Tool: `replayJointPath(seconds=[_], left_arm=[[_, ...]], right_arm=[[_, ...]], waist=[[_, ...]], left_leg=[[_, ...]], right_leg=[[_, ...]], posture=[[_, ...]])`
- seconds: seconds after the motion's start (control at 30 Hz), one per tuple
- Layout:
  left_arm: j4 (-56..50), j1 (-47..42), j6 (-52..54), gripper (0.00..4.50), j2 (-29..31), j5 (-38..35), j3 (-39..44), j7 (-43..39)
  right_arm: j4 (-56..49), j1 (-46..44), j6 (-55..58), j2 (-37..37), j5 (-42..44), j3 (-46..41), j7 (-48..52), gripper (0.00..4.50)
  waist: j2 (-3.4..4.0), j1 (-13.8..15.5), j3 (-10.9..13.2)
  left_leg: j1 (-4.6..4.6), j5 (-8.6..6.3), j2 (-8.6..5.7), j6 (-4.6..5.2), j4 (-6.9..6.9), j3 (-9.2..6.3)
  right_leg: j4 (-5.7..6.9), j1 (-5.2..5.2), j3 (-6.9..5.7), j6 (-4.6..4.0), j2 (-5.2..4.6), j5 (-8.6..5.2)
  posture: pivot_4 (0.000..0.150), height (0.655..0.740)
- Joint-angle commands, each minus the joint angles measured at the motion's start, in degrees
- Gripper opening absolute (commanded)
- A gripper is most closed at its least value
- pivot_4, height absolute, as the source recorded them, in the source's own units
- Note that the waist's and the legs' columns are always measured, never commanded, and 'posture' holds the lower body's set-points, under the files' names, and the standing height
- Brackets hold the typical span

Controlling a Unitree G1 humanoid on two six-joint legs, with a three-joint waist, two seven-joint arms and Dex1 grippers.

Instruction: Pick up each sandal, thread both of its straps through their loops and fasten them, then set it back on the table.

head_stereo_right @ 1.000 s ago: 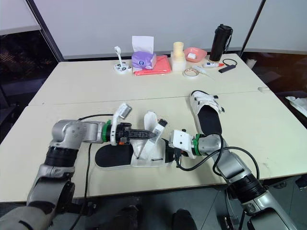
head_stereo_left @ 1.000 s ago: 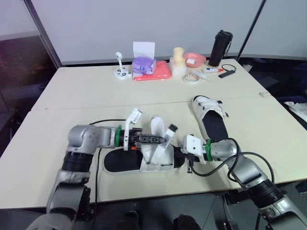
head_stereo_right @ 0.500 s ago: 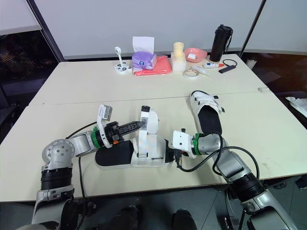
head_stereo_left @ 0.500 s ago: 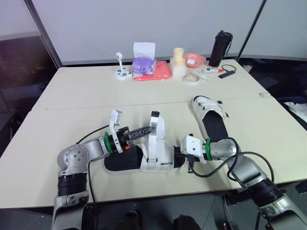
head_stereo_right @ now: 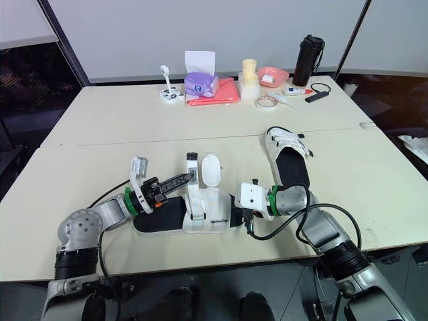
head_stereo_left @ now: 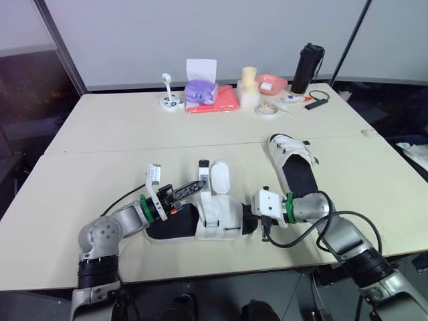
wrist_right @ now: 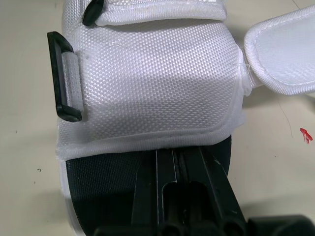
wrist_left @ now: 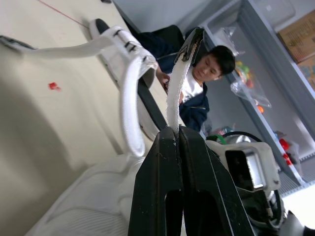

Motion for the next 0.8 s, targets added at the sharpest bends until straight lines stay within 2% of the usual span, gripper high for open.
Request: replayJointPath(seconds=[0.03, 0.3, 0.6, 0.7, 0.8], left_arm=[[1.02, -0.01, -2.64, 0.03, -0.63, 0.35, -0.38, 0.38], [4.9, -0.29, -3.78, 0.03, -0.96, 2.66, -2.41, 2.68], [3.22, 1.6, -2.43, 0.03, -1.56, 1.31, -1.6, 5.42], [2.67, 2.32, -1.69, 0.83, -1.58, 0.63, -1.18, 6.81], [2.33, 3.02, -1.26, 2.32, -1.52, 0.09, -0.72, 8.37]], right_arm=[[4.26, 2.23, 2.13, -1.35, -3.78, 2.08, 0.62, 0.0], [3.91, 2.45, 2.29, -1.73, -3.77, 1.72, 0.57, 0.0], [3.75, 2.56, 2.42, -1.56, -3.95, 1.76, 0.54, 0.0], [3.95, 2.44, 2.35, -1.39, -4.01, 1.83, 0.52, 0.0], [4.14, 2.36, 2.23, -1.27, -4.04, 1.89, 0.51, 0.0]], waist=[[0.0, 0.0, -0.01], [-0.07, 0.04, -0.08], [-0.12, 0.09, -0.21], [-0.14, 0.09, -0.22], [-0.17, 0.12, -0.28]], left_leg=[[0.0, 0.0, 0.0, 0.0, 0.0, -0.01], [0.0, 0.0, 0.0, 0.0, 0.0, -0.01], [0.0, -0.01, 0.0, -0.01, 0.0, -0.04], [0.0, -0.01, 0.0, -0.02, 0.0, -0.07], [0.0, -0.04, 0.0, -0.06, 0.0, -0.08]], right_leg=[[-0.01, 0.0, 0.0, 0.0, 0.0, 0.0], [-0.02, 0.01, -0.01, -0.01, 0.0, 0.0], [-0.05, 0.01, -0.01, -0.02, -0.01, -0.01], [-0.08, 0.0, -0.02, -0.03, -0.01, -0.02], [-0.11, -0.01, -0.03, -0.04, -0.01, -0.02]], posture=[[0.15, 0.74], [0.15, 0.74], [0.15, 0.74], [0.15, 0.74], [0.15, 0.74]])
